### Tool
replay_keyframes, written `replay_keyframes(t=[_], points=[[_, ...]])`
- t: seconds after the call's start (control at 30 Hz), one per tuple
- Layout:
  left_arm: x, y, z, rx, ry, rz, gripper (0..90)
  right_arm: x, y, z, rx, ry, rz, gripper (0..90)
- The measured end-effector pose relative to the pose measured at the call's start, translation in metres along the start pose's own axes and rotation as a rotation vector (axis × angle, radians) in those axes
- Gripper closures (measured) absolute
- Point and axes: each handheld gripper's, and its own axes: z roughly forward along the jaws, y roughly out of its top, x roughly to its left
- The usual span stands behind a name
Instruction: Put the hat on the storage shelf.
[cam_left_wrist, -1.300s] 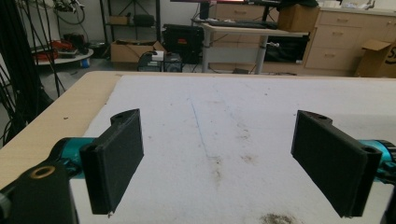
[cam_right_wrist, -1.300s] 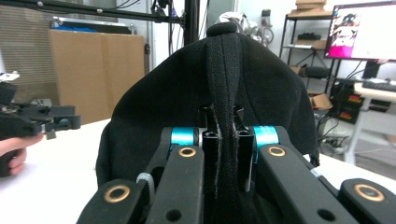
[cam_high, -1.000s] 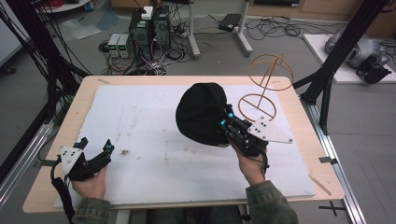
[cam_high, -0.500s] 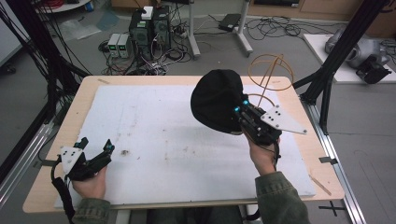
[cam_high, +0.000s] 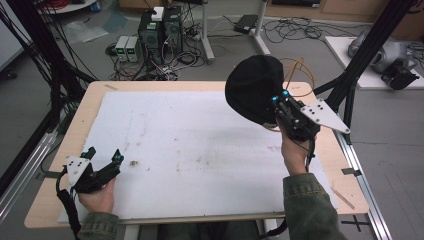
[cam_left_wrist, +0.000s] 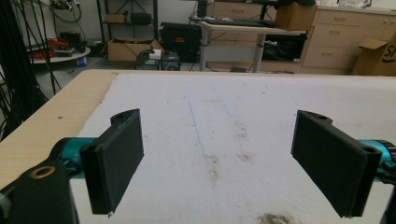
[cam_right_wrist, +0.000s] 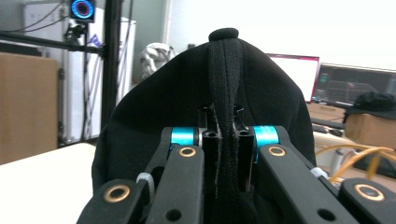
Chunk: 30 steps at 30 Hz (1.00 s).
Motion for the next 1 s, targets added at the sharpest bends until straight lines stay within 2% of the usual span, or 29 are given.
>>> replay_keyframes(t=[0.27, 0.3, 0.4, 0.47, 0.57, 0.67, 0.77, 1.0], points=[[-0.001, -0.001, 0.001, -0.001, -0.005, -0.002, 17.1, -0.016, 0.007, 0.006, 0.003, -0.059, -0.030, 86.3], [-0.001, -0.001, 0.001, -0.001, -0.005, -0.005, 17.1, -0.020, 0.008, 0.006, -0.006, -0.087, -0.029, 86.3], [0.000, -0.001, 0.000, 0.001, -0.005, -0.005, 17.1, -0.023, 0.008, 0.007, -0.003, -0.107, -0.036, 86.3], [-0.001, -0.002, 0.000, 0.005, -0.007, -0.005, 17.1, -0.028, 0.007, 0.008, 0.009, -0.136, -0.057, 86.2], [-0.002, -0.002, 0.001, 0.005, -0.012, -0.001, 17.1, -0.033, 0.009, 0.009, -0.005, -0.171, -0.078, 86.2], [-0.003, -0.002, 0.001, 0.006, -0.016, -0.004, 17.1, -0.038, 0.011, 0.011, -0.012, -0.190, -0.092, 86.2], [-0.003, -0.003, 0.002, 0.012, -0.024, -0.001, 17.1, -0.043, 0.014, 0.016, 0.008, -0.206, -0.120, 86.1], [-0.004, -0.002, 0.003, 0.006, -0.029, -0.002, 17.0, -0.055, 0.019, 0.026, 0.020, -0.246, -0.146, 86.1]])
